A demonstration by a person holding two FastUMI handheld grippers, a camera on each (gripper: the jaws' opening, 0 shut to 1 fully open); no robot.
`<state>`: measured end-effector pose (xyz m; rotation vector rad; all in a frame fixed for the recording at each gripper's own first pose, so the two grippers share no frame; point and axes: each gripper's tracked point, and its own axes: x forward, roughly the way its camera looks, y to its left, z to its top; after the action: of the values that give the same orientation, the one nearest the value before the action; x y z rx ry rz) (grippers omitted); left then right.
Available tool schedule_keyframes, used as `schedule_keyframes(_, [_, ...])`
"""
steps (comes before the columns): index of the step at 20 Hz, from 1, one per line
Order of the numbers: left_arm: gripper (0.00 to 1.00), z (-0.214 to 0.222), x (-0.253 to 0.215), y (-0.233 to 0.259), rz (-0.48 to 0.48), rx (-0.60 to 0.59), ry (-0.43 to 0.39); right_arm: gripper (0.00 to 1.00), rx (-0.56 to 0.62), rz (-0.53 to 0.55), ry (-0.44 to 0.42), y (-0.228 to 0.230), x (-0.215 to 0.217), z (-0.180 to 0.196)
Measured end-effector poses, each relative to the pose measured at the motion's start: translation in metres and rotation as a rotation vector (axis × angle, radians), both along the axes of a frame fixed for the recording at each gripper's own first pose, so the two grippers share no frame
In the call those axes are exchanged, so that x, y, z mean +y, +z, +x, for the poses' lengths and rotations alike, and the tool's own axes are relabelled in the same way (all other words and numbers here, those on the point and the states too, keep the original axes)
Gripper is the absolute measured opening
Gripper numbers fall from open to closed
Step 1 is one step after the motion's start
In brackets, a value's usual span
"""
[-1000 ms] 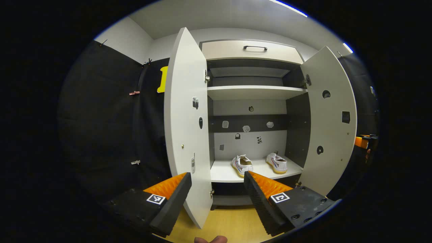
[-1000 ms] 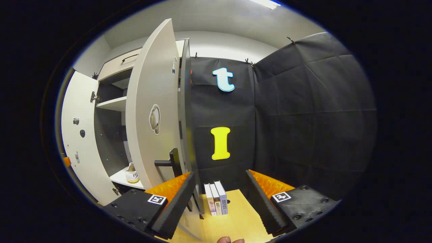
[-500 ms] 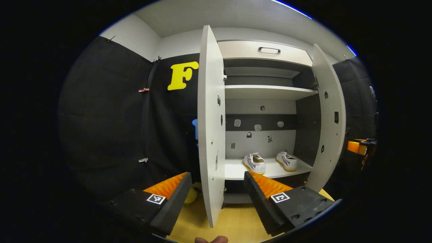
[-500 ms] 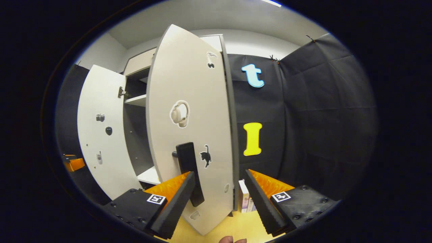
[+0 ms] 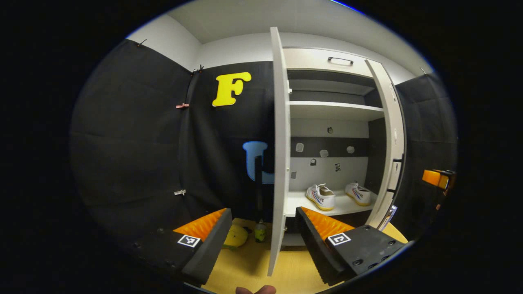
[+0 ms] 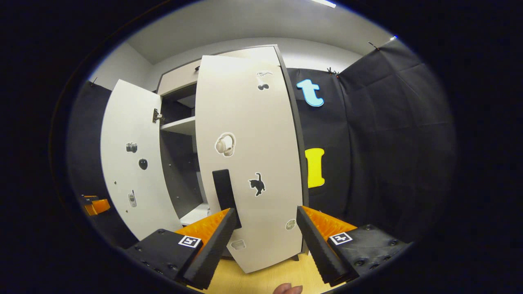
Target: Grab one shoe with the right hand and put it into the shoe cabinet, grab the other shoe with the left hand and put it into the shoe cabinet; then close the right door with the right hand and the left door with the left hand.
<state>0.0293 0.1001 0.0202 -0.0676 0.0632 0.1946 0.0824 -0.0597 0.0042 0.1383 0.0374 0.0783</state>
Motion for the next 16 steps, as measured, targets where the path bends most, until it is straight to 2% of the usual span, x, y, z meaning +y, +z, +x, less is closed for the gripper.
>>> schedule_keyframes(3, [0.96, 0.003, 0.03, 0.002, -0.002, -0.019, 0.046, 0.98, 0.006, 0.016, 0.014, -0.001, 0.009, -0.007])
schedule_keyframes(6, [0.93, 0.016, 0.064, -0.002, 0.026, -0.016, 0.093, 0.98, 0.004, -0.023, 0.039, 0.0, 0.02, -0.01])
schedule_keyframes(8, [0.97, 0.031, 0.08, -0.009, 0.034, -0.008, 0.108, 0.98, -0.003, -0.034, 0.067, 0.002, 0.031, -0.016])
schedule_keyframes(12, [0.97, 0.056, 0.092, -0.028, 0.016, 0.017, 0.077, 0.98, -0.009, -0.036, 0.054, 0.004, 0.032, -0.021])
schedule_keyframes(16, [0.97, 0.061, 0.076, -0.036, 0.007, 0.028, 0.032, 0.98, -0.01, -0.028, 0.023, 0.007, 0.022, -0.027])
